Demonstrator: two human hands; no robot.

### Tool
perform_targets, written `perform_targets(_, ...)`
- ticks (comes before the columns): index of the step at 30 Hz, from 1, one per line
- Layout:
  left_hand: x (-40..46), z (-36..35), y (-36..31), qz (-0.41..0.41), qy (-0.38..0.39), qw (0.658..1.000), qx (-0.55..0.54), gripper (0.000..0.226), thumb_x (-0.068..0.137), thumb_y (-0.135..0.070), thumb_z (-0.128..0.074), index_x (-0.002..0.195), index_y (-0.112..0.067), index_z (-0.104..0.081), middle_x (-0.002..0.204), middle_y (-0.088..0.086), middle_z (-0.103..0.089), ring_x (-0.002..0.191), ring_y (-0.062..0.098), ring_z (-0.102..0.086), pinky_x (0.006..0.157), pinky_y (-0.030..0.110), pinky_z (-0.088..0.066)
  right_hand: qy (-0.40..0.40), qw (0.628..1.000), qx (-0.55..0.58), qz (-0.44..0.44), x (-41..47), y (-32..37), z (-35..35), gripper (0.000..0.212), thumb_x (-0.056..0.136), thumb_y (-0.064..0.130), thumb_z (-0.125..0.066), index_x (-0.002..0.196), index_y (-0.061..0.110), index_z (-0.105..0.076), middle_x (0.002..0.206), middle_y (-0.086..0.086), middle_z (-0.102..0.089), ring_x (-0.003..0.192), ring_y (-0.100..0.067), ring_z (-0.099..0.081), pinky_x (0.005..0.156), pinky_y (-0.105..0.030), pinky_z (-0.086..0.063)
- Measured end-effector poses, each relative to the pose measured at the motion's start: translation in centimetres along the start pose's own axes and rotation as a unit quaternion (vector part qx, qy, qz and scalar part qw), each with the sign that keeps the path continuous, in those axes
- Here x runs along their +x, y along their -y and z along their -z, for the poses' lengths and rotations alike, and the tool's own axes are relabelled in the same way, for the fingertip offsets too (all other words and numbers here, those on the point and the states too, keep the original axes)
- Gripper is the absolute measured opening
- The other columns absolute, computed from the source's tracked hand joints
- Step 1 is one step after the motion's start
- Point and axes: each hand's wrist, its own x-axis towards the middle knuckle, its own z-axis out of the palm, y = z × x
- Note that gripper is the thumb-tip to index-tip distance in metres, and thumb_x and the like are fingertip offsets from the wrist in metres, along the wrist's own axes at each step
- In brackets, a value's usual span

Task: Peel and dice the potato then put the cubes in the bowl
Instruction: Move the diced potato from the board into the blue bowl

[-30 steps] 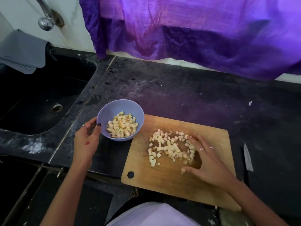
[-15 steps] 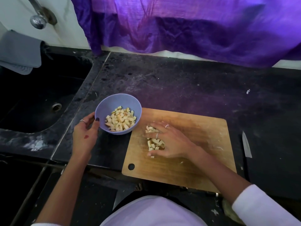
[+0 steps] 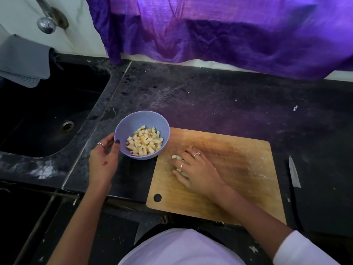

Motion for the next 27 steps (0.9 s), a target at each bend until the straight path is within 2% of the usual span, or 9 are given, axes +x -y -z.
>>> perform_targets(2,0.0,0.0,-0.1,-0.001,0.006,1.000,-0.001,0.035,0.096,-0.024,-0.056,0.131,-0.022,-0.057,0.123,0.002,-0.065,0.114,0.020,-0.060,0.101,0.048,-0.047,-0.044,0.999,0.001,0.027,-0.8,-0.8,-0.1,0.029,0.094,0.034,-0.048,0.109,0.020,-0.067,0.112,-0.003,-0.063,0.106,-0.027,-0.056,0.090,-0.041,-0.050)
perform_targets(6,-0.2,0.0,-0.4,-0.006,0.007,1.000,-0.001,0.035,0.097,-0.023,-0.055,0.131,-0.020,-0.056,0.123,0.002,-0.065,0.114,0.019,-0.060,0.100,0.047,-0.048,-0.094,0.994,-0.044,0.039,-1.9,-1.8,0.0,0.021,0.094,0.030,-0.050,0.091,0.019,-0.068,0.091,-0.001,-0.061,0.081,-0.027,-0.056,0.063,-0.035,-0.050)
perform_targets(10,-0.4,0.1,-0.4,-0.006,0.011,1.000,-0.003,0.036,0.096,-0.023,-0.056,0.132,-0.020,-0.056,0.123,0.002,-0.065,0.114,0.019,-0.060,0.100,0.048,-0.048,-0.073,0.993,-0.098,0.008,-0.2,-1.7,0.1,0.029,0.093,0.035,-0.048,0.081,0.017,-0.068,0.082,-0.003,-0.062,0.068,-0.027,-0.061,0.040,-0.031,-0.049)
perform_targets(14,-0.4,0.4,-0.7,-0.007,0.019,1.000,-0.007,0.035,0.096,-0.022,-0.056,0.130,-0.018,-0.057,0.122,0.002,-0.065,0.114,0.019,-0.060,0.100,0.047,-0.048,-0.023,0.987,0.018,-0.155,1.8,-1.0,2.2,0.017,0.088,0.033,-0.065,0.086,0.016,-0.071,0.082,-0.003,-0.066,0.066,-0.026,-0.064,0.052,-0.032,-0.049)
perform_targets(16,-0.5,0.5,-0.7,-0.010,0.021,1.000,-0.008,0.034,0.096,-0.022,-0.056,0.131,-0.018,-0.057,0.123,0.001,-0.064,0.115,0.019,-0.059,0.100,0.047,-0.048,0.054,0.942,0.179,-0.278,3.0,-1.5,4.1,0.018,0.092,0.034,-0.059,0.094,0.020,-0.070,0.080,0.003,-0.064,0.072,-0.018,-0.061,0.059,-0.028,-0.045)
perform_targets(18,-0.6,0.6,-0.7,-0.011,0.025,1.000,-0.008,0.035,0.096,-0.022,-0.056,0.131,-0.018,-0.056,0.124,0.002,-0.064,0.116,0.019,-0.059,0.101,0.047,-0.047,0.117,0.864,0.323,-0.368,4.0,-2.3,6.1,0.016,0.093,0.032,-0.058,0.085,0.023,-0.068,0.077,0.006,-0.062,0.067,-0.012,-0.055,0.053,-0.022,-0.039)
perform_targets(20,-0.7,0.5,-0.8,-0.013,0.024,1.000,-0.006,0.035,0.096,-0.022,-0.056,0.131,-0.018,-0.056,0.125,0.002,-0.063,0.116,0.019,-0.058,0.101,0.047,-0.047,0.128,0.775,0.452,-0.423,4.7,-3.0,7.8,0.020,0.091,0.024,-0.058,0.074,0.016,-0.065,0.070,-0.001,-0.058,0.054,-0.013,-0.048,0.041,-0.018,-0.030)
perform_targets(23,-0.8,0.5,-1.1,-0.019,0.023,1.000,-0.002,0.036,0.096,-0.021,-0.057,0.131,-0.017,-0.056,0.125,0.002,-0.063,0.116,0.017,-0.058,0.100,0.045,-0.048,0.124,0.666,0.598,-0.428,7.0,-2.9,9.7,0.021,0.091,0.024,-0.059,0.075,0.011,-0.059,0.062,-0.004,-0.054,0.040,-0.009,-0.044,0.030,-0.013,-0.023)
perform_targets(27,-0.8,0.7,-1.4,-0.024,0.030,0.999,0.000,0.035,0.095,-0.020,-0.058,0.130,-0.017,-0.057,0.123,0.001,-0.064,0.114,0.016,-0.059,0.098,0.040,-0.049,0.142,0.577,0.717,-0.364,12.4,-0.2,11.0,0.029,0.092,0.029,-0.056,0.069,0.011,-0.057,0.062,-0.004,-0.052,0.036,-0.008,-0.040,0.028,-0.011,-0.019)
